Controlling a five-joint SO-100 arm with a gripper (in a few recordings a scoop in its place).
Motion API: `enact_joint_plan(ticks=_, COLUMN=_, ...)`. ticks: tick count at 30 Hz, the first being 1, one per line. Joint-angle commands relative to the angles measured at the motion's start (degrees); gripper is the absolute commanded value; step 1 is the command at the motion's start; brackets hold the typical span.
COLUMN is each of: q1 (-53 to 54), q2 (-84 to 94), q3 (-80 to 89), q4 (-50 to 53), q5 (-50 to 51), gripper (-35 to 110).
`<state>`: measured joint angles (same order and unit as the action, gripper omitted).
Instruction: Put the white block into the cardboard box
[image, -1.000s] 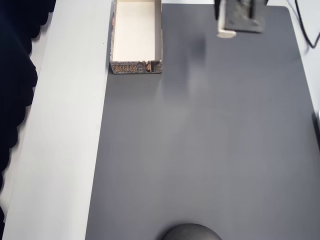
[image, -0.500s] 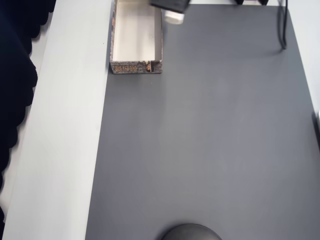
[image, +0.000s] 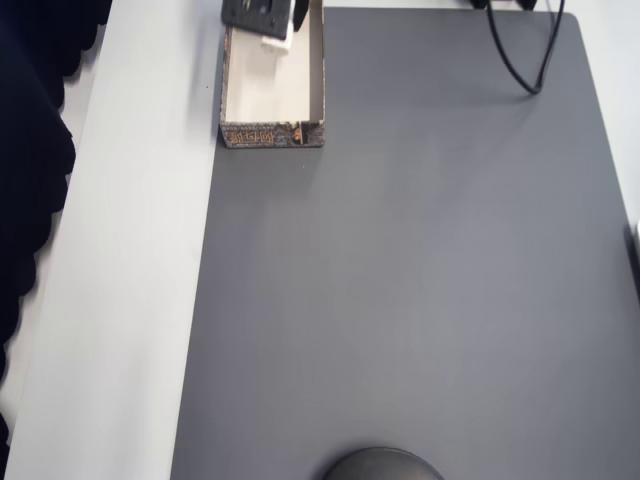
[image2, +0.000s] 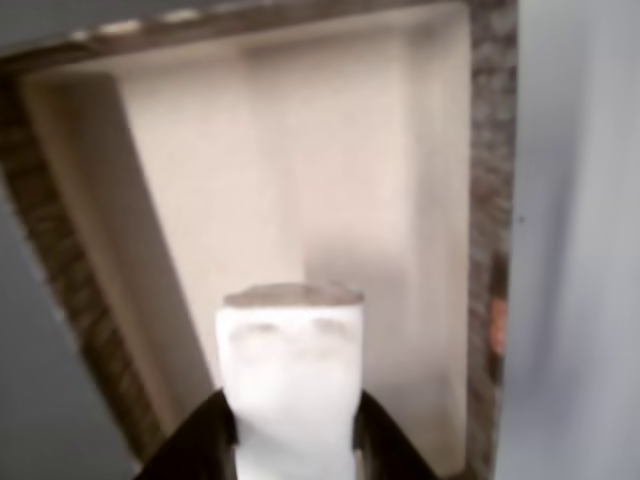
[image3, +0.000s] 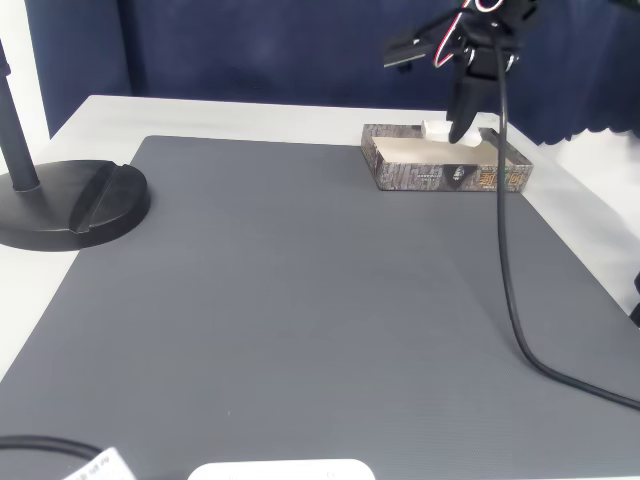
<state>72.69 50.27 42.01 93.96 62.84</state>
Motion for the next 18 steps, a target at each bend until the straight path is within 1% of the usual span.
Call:
enact_joint_plan(ticks=1, q1=0.35, q2=0.00, q3=-5.98, q4=0.44, q5=0.62, gripper=-2)
enact_joint_plan(ticks=6, q1=0.00, q2=-2.64, q3=-9.14, q4=0.97, q5=0.97, gripper=-2)
enact_joint_plan(ticks=11, q1=-0.09, q2=-4.39, q3=-11.16, q4=0.97, q5=7.56, gripper=-2)
enact_joint_plan(ticks=18, q1=-0.09, q2=-6.42, q3=-12.48, q4=0.88, q5=9.14, gripper=-2)
